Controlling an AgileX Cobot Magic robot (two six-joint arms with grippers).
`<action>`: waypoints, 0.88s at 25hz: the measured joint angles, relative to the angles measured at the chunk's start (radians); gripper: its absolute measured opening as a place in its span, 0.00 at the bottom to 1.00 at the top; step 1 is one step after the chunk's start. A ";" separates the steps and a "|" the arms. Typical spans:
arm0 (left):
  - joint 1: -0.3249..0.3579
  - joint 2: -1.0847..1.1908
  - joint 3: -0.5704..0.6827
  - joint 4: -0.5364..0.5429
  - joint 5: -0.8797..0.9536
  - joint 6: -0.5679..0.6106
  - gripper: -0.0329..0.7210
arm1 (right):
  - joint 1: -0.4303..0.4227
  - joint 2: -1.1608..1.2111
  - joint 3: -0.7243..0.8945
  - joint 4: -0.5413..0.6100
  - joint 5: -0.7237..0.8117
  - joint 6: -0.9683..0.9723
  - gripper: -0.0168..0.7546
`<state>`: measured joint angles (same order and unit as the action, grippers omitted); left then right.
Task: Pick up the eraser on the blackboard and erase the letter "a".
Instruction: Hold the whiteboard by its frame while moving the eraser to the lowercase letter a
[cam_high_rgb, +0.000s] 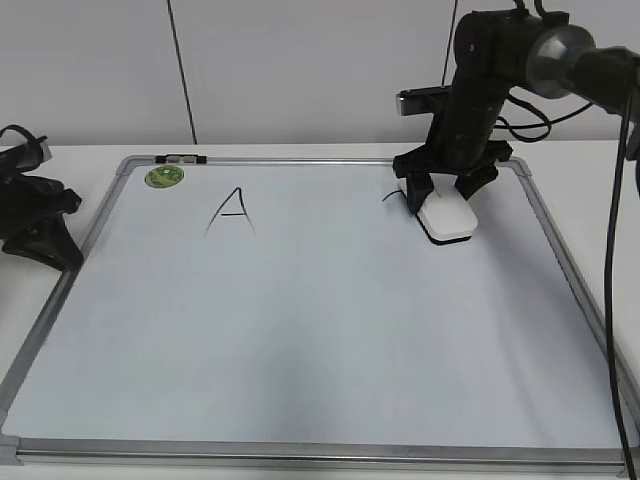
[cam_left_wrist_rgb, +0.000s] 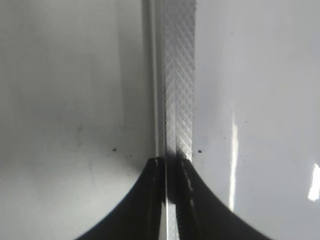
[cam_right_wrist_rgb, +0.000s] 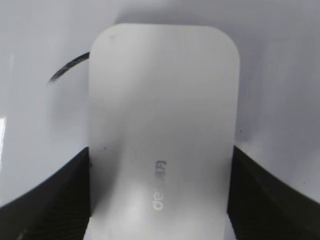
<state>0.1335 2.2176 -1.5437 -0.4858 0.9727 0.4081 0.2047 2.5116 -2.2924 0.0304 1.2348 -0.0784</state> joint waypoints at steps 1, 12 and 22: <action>0.000 0.000 0.000 0.000 0.000 0.000 0.09 | 0.000 0.000 0.000 0.002 0.000 0.000 0.74; 0.000 0.000 0.000 0.000 0.000 0.000 0.09 | 0.000 0.000 0.000 0.017 0.000 0.000 0.71; 0.000 0.000 0.000 0.000 0.000 0.000 0.09 | 0.008 0.000 0.000 0.055 0.000 -0.016 0.71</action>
<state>0.1335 2.2176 -1.5437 -0.4858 0.9727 0.4081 0.2122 2.5116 -2.2924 0.0851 1.2348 -0.0944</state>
